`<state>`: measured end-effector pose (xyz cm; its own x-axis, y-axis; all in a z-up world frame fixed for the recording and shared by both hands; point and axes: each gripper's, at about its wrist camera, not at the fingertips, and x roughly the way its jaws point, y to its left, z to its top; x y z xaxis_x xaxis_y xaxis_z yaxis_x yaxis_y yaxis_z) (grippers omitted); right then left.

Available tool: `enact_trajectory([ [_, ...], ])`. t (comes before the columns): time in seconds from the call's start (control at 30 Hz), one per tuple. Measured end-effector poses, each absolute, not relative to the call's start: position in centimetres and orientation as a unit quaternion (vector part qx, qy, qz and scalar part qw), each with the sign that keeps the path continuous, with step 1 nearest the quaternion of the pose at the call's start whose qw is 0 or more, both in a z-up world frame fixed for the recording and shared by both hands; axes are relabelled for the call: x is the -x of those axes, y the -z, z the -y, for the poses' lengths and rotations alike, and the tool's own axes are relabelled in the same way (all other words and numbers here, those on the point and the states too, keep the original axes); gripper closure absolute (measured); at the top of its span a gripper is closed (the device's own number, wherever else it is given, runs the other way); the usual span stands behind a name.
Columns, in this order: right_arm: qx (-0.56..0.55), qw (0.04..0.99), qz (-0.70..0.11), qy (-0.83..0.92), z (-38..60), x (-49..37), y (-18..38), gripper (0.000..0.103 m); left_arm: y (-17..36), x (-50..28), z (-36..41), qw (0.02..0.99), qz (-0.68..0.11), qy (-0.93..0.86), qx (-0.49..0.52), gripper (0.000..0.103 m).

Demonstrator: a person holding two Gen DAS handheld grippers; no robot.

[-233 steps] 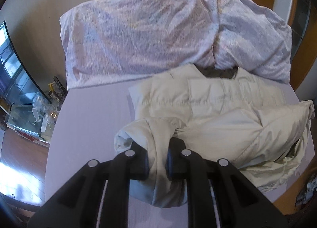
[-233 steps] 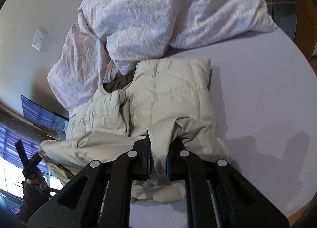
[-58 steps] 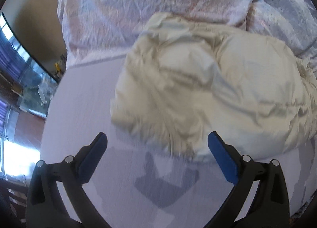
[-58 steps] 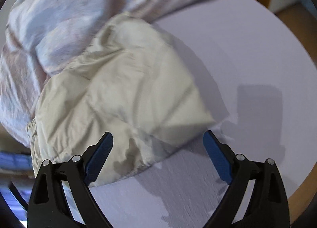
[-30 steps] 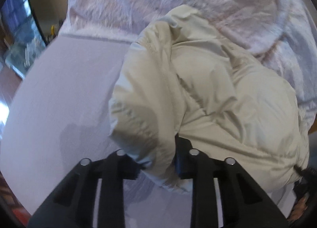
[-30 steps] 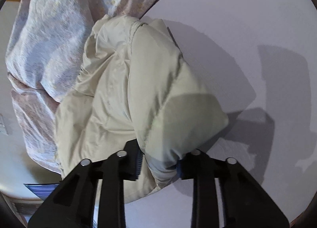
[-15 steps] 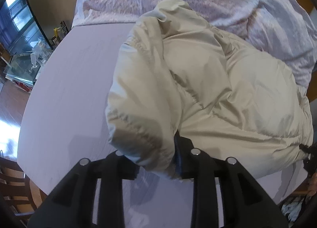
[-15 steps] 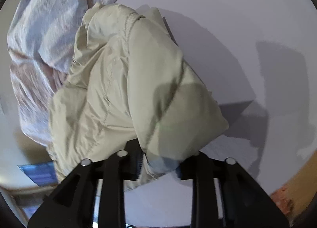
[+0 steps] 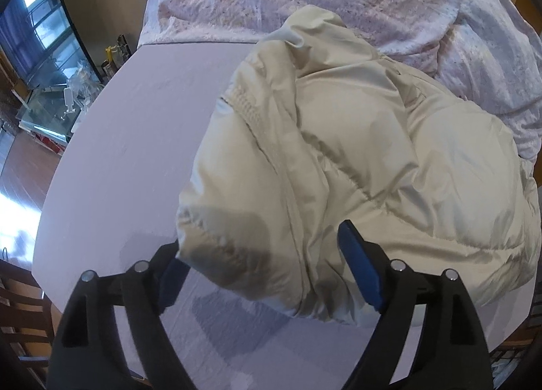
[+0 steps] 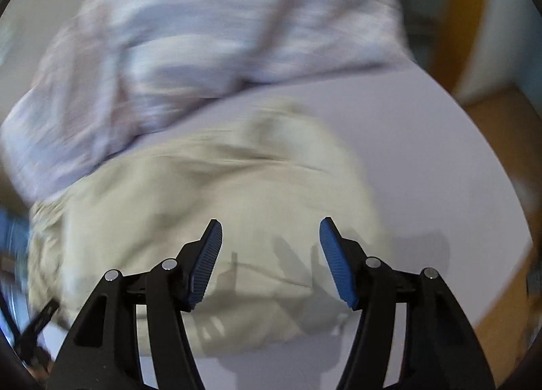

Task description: Fold large clothes

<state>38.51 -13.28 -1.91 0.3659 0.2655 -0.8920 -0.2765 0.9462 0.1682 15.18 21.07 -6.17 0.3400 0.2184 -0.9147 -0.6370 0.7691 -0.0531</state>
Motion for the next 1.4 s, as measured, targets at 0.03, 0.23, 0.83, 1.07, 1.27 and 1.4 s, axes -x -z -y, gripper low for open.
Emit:
enact_trajectory([
  [0.03,0.022,0.818,-0.540,-0.195,10.9,-38.1,2.5,0.043,6.3,-15.2,-21.1,0.791,-0.508,-0.270,0.207,0.020],
  [0.23,0.043,0.781,-0.580,-0.228,5.7,-36.7,6.5,0.054,6.7,-15.3,-21.2,0.788,-0.508,-0.274,0.216,0.020],
  [0.83,0.101,0.794,-0.569,-0.190,3.1,-36.1,11.5,0.053,7.5,-16.3,-22.3,0.788,-0.494,-0.264,0.256,0.013],
  [1.07,0.100,0.801,-0.558,-0.193,3.5,-35.7,11.3,0.053,9.0,-16.4,-23.4,0.783,-0.471,-0.261,0.312,0.011],
  [1.27,0.094,0.803,-0.556,-0.195,3.8,-35.3,11.1,0.053,8.7,-17.4,-22.3,0.796,-0.459,-0.257,0.299,0.038],
  [1.4,0.093,0.802,-0.556,-0.199,3.9,-35.4,11.1,0.053,7.8,-17.3,-22.1,0.804,-0.447,-0.252,0.299,0.070],
])
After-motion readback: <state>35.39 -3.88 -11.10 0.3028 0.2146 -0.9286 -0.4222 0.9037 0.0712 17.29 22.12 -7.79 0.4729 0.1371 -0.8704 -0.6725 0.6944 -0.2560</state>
